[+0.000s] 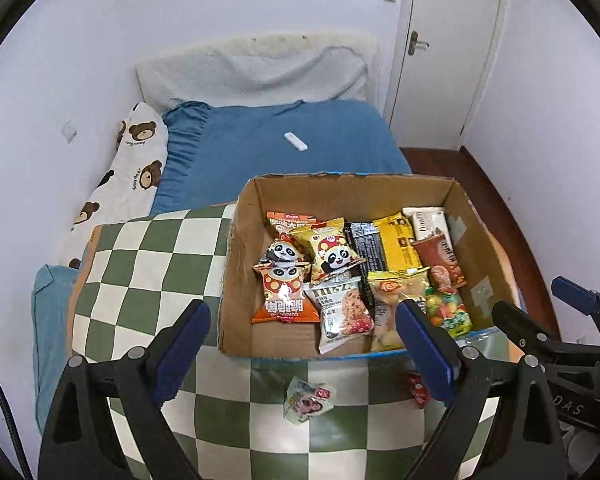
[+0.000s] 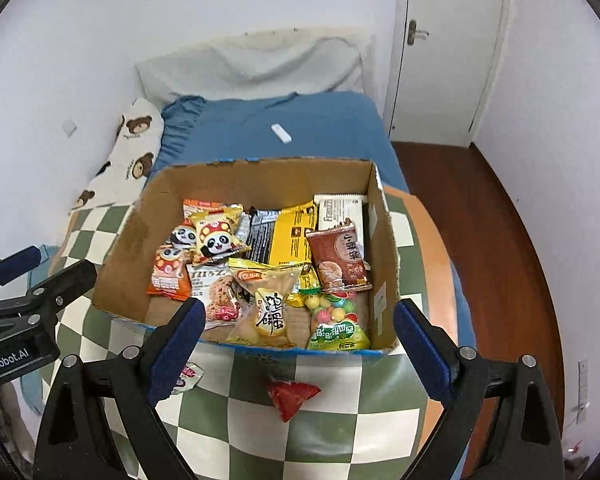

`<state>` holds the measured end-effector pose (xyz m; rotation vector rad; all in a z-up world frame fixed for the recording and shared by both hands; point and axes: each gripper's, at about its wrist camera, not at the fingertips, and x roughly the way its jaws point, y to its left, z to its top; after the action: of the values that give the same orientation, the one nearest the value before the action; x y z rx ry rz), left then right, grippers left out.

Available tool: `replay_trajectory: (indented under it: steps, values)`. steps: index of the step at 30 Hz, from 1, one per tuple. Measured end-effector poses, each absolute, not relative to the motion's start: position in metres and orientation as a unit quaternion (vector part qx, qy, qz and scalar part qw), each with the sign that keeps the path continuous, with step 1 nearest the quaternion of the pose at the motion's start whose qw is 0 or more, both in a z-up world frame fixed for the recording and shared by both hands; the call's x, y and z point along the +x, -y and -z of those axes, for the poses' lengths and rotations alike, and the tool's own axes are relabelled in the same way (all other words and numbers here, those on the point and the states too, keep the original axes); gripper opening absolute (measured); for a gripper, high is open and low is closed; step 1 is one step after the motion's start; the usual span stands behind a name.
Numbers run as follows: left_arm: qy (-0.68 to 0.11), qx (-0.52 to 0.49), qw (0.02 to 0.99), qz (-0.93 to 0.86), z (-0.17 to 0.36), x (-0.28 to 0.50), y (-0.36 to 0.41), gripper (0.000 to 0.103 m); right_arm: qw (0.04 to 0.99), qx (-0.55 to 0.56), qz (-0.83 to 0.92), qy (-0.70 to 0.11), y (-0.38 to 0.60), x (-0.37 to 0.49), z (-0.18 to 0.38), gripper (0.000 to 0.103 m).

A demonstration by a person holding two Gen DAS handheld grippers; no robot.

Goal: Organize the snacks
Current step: 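Lower both held packets into the box and open both tools, then grasp the red triangular packet with the right tool while the left tool grasps the white candy packet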

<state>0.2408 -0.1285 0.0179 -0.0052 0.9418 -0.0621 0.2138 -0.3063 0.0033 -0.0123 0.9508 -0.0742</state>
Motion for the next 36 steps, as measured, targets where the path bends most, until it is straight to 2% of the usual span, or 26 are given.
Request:
replay_trajectory:
  steps: [9, 16, 17, 18, 19, 20, 29, 31, 33, 34, 35, 36]
  values:
    - [-0.431, -0.014, 0.902, 0.028, -0.031, 0.209, 0.127, 0.095, 0.901, 0.003, 0.032, -0.432, 0.304, 0.179, -0.019, 0.098]
    - [-0.479, -0.011, 0.878, 0.009, 0.016, 0.207, 0.123, 0.095, 0.872, 0.032, 0.009, -0.489, 0.314, 0.178, 0.039, 0.098]
    - [-0.491, -0.009, 0.871, 0.004, 0.027, 0.206, 0.122, 0.095, 0.867, 0.035, 0.008, -0.498, 0.315, 0.178, 0.053, 0.094]
    - [-0.503, -0.008, 0.864, 0.002, 0.039, 0.207, 0.12, 0.095, 0.861, 0.036, 0.007, -0.508, 0.317, 0.18, 0.066, 0.079]
    - [-0.517, -0.005, 0.856, -0.003, 0.054, 0.208, 0.119, 0.095, 0.853, 0.041, 0.002, -0.521, 0.319, 0.181, 0.083, 0.07]
    - [-0.525, -0.003, 0.851, -0.004, 0.063, 0.208, 0.118, 0.095, 0.847, 0.046, 0.0, -0.53, 0.32, 0.183, 0.094, 0.066]
    - [-0.625, 0.003, 0.78, 0.029, 0.161, 0.232, 0.125, 0.095, 0.813, 0.037, -0.005, -0.581, 0.32, 0.208, 0.178, 0.066]
    - [-0.636, 0.021, 0.771, 0.034, 0.181, 0.239, 0.133, 0.094, 0.809, 0.025, -0.002, -0.587, 0.317, 0.211, 0.189, 0.06]
    - [-0.641, 0.031, 0.766, 0.039, 0.193, 0.243, 0.137, 0.079, 0.81, 0.015, 0.001, -0.587, 0.315, 0.213, 0.195, 0.057]
    - [-0.645, 0.029, 0.762, 0.043, 0.2, 0.244, 0.138, 0.061, 0.81, 0.009, 0.002, -0.587, 0.314, 0.213, 0.196, 0.056]
    - [-0.649, 0.029, 0.759, 0.043, 0.204, 0.245, 0.14, 0.055, 0.81, 0.005, 0.002, -0.587, 0.314, 0.213, 0.196, 0.054]
    - [-0.646, 0.03, 0.761, 0.043, 0.205, 0.244, 0.14, 0.055, 0.81, 0.001, 0.001, -0.586, 0.313, 0.212, 0.195, 0.054]
